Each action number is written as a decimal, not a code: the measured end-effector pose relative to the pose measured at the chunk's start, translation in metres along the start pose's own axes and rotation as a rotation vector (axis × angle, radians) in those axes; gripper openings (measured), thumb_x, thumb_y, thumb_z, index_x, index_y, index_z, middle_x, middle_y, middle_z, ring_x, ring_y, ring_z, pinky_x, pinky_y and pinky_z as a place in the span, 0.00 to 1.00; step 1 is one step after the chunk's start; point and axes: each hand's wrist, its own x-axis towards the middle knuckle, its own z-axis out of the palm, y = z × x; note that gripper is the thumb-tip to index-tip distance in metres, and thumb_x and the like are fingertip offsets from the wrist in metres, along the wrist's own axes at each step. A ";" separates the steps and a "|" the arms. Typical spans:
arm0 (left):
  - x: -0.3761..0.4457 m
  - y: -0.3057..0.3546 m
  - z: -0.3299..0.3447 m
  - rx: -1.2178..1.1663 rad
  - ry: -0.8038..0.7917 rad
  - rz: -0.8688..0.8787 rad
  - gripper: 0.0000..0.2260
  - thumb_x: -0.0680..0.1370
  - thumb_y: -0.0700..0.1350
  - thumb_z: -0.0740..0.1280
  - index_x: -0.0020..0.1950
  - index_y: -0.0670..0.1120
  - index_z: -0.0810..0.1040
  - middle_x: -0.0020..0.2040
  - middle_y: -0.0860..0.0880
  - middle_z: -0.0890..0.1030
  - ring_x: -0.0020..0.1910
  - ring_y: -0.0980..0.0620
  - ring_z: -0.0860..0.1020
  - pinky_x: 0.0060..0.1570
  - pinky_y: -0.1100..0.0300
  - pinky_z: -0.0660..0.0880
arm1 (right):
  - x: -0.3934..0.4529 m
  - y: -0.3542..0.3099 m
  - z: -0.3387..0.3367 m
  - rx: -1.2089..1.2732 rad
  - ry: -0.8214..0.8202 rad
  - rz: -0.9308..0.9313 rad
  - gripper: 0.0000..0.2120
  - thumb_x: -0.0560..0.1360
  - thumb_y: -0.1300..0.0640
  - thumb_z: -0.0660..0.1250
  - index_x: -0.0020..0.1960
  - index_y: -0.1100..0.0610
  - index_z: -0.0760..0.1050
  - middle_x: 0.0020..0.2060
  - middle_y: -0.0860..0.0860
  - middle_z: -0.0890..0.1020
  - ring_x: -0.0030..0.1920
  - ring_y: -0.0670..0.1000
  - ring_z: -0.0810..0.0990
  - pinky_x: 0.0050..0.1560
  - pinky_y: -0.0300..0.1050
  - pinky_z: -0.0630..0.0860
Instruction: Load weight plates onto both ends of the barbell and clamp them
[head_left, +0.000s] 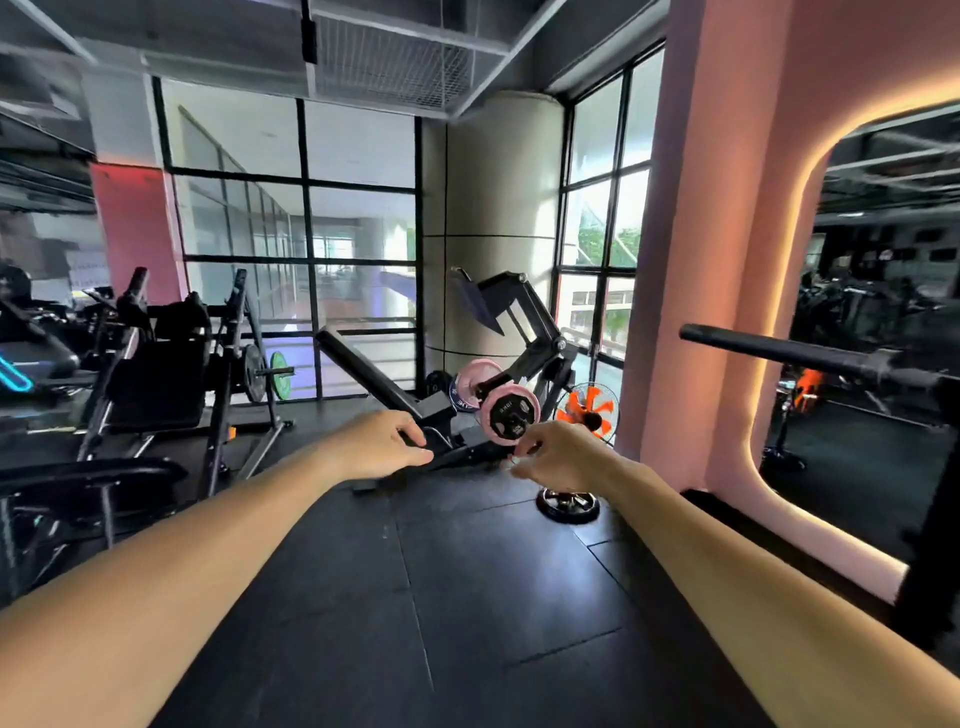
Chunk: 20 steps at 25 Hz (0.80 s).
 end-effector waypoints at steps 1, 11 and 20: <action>0.036 -0.003 -0.002 0.000 -0.004 0.023 0.11 0.74 0.58 0.72 0.53 0.56 0.80 0.49 0.54 0.84 0.46 0.57 0.81 0.47 0.63 0.73 | 0.028 0.006 -0.002 0.004 0.011 0.018 0.13 0.75 0.49 0.71 0.59 0.50 0.81 0.55 0.52 0.80 0.51 0.52 0.80 0.41 0.40 0.73; 0.396 -0.028 0.054 0.011 -0.121 0.201 0.07 0.75 0.58 0.72 0.50 0.58 0.79 0.49 0.55 0.84 0.45 0.59 0.80 0.45 0.62 0.72 | 0.324 0.144 0.006 0.006 0.075 0.146 0.16 0.74 0.48 0.73 0.60 0.50 0.81 0.52 0.49 0.78 0.51 0.51 0.79 0.50 0.41 0.76; 0.731 0.006 0.086 -0.009 -0.160 0.323 0.05 0.75 0.56 0.72 0.49 0.60 0.79 0.48 0.55 0.83 0.50 0.56 0.81 0.53 0.59 0.76 | 0.599 0.276 -0.045 0.051 0.153 0.253 0.10 0.74 0.52 0.74 0.53 0.52 0.80 0.44 0.49 0.82 0.38 0.46 0.82 0.34 0.37 0.78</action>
